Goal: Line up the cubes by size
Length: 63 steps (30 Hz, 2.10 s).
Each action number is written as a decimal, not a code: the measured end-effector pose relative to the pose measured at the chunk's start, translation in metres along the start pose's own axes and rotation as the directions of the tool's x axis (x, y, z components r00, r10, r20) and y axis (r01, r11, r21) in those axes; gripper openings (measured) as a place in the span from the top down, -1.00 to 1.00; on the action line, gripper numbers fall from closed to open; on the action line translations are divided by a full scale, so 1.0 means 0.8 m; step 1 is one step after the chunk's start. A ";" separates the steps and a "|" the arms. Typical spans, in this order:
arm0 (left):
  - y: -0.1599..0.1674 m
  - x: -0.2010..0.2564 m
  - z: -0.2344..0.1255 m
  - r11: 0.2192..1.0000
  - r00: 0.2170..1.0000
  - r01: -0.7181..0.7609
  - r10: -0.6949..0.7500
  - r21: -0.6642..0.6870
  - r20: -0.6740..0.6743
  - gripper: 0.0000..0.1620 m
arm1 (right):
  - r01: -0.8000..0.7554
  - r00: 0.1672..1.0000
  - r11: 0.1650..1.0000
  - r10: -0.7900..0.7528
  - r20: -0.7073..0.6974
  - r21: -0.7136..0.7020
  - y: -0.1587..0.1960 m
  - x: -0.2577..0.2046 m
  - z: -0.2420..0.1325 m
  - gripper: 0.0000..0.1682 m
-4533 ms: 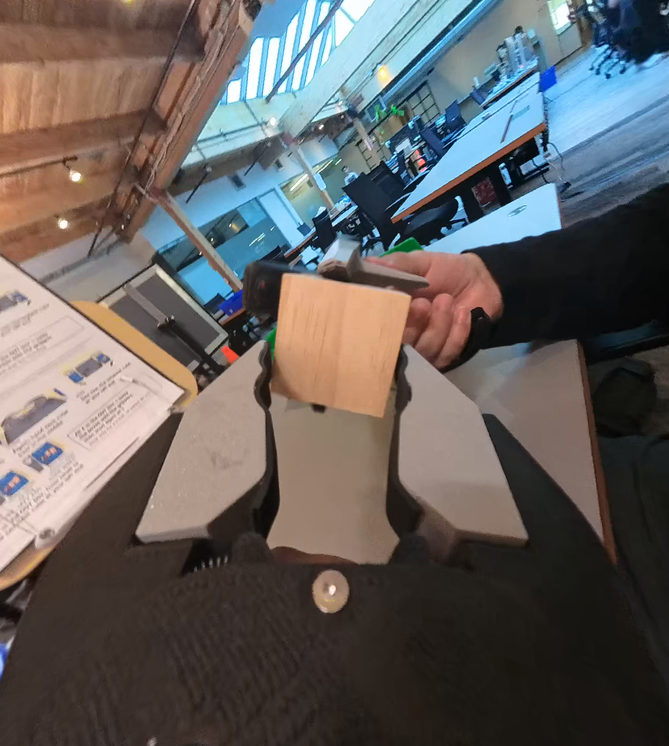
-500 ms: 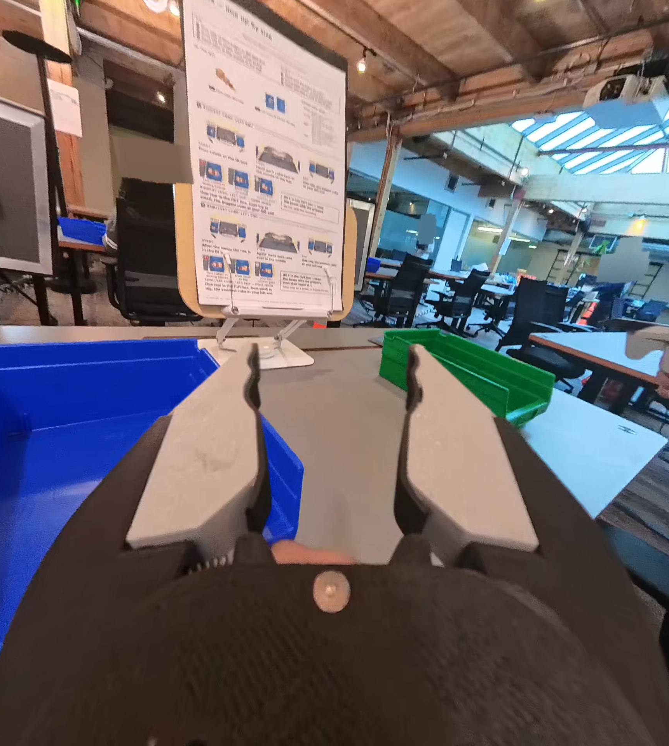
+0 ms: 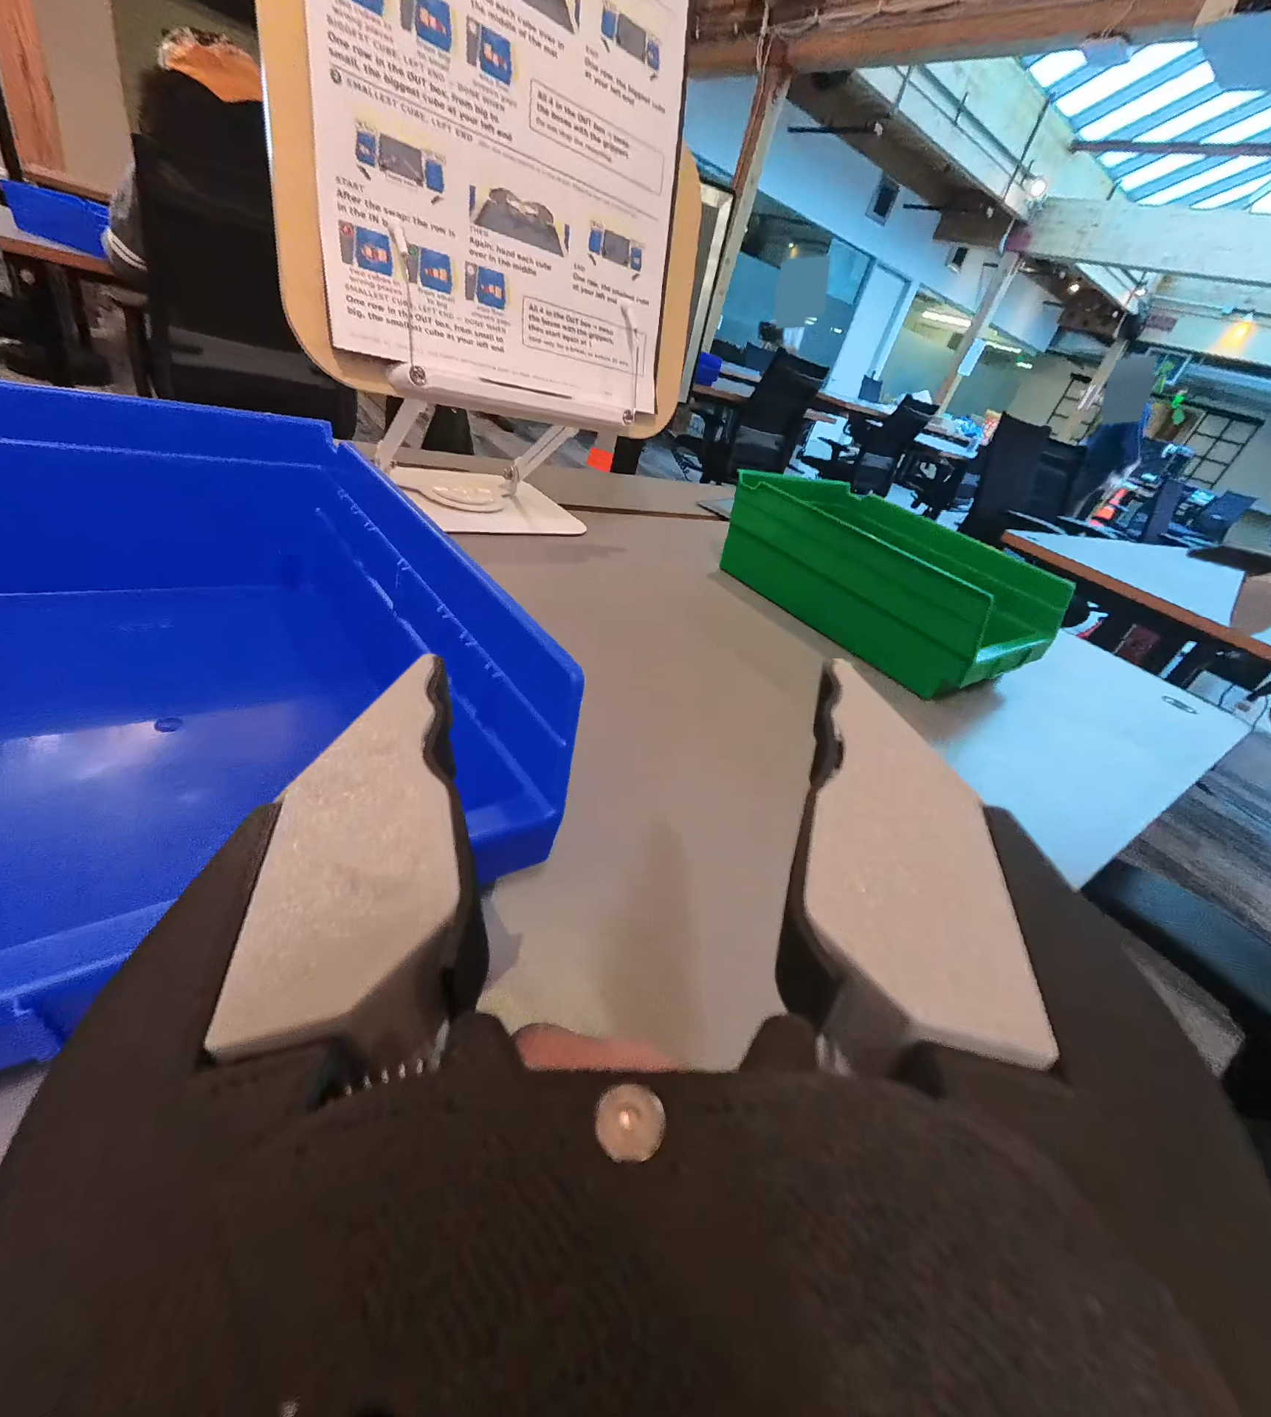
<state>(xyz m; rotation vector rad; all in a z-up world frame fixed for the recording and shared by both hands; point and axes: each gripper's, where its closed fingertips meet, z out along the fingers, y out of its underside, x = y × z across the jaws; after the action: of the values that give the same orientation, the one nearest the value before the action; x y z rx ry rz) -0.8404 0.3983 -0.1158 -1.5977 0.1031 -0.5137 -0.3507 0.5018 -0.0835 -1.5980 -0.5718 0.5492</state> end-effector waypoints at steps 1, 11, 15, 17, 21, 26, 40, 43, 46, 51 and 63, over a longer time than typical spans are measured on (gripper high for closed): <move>0.002 0.000 0.001 1.000 1.000 -0.005 0.005 -0.002 0.005 -0.15 | -0.030 0.999 0.999 0.030 0.018 0.010 0.000 0.000 0.000 -0.24; 0.055 -0.012 0.022 0.988 0.997 -0.041 0.051 -0.146 0.066 -0.14 | 0.014 0.995 1.000 -0.014 0.097 -0.004 0.025 -0.005 0.015 -0.22; 0.073 -0.012 0.020 0.979 0.995 -0.054 0.070 -0.198 0.076 -0.15 | 0.053 0.991 0.998 -0.047 0.125 -0.041 0.041 -0.010 0.030 -0.18; 0.074 -0.011 0.016 0.979 0.994 -0.056 0.073 -0.195 0.081 -0.14 | 0.056 0.990 0.997 -0.048 0.134 -0.055 0.048 -0.012 0.039 -0.18; 0.080 -0.020 0.007 0.976 0.988 -0.067 0.094 -0.207 0.122 -0.14 | 0.055 0.983 0.994 -0.037 0.181 -0.096 0.060 -0.023 0.057 -0.18; 0.089 -0.027 0.004 0.962 0.973 -0.112 0.158 -0.249 0.171 -0.12 | 0.080 0.975 0.987 -0.048 0.218 -0.142 0.074 -0.046 0.085 -0.19; 0.074 -0.079 0.081 0.805 0.782 -0.328 0.525 -0.494 0.336 0.13 | 0.124 0.992 0.938 -0.126 0.015 -0.325 0.103 -0.068 0.198 0.11; 0.079 -0.102 0.090 0.723 0.679 -0.387 0.643 -0.572 0.353 0.26 | 0.207 0.974 0.919 -0.227 -0.023 -0.335 0.108 -0.054 0.207 0.69; 0.067 -0.106 0.092 0.725 0.645 -0.430 0.664 -0.538 0.378 0.90 | 0.208 0.970 0.909 -0.238 -0.041 -0.362 0.110 -0.050 0.203 0.76; 0.052 -0.106 0.066 0.788 0.734 -0.396 0.580 -0.471 0.353 0.96 | 0.219 0.972 0.902 -0.236 -0.001 -0.371 0.112 -0.050 0.176 0.84; -0.054 -0.080 -0.025 0.893 0.770 -0.375 0.449 -0.248 0.454 0.97 | 0.238 0.968 0.903 -0.191 0.161 -0.357 0.108 -0.186 0.205 0.79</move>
<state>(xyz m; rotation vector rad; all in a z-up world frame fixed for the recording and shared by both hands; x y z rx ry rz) -0.9156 0.4082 -0.0911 -1.7378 0.0961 0.2724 -0.5662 0.5217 -0.1825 -1.8365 -0.9806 0.3874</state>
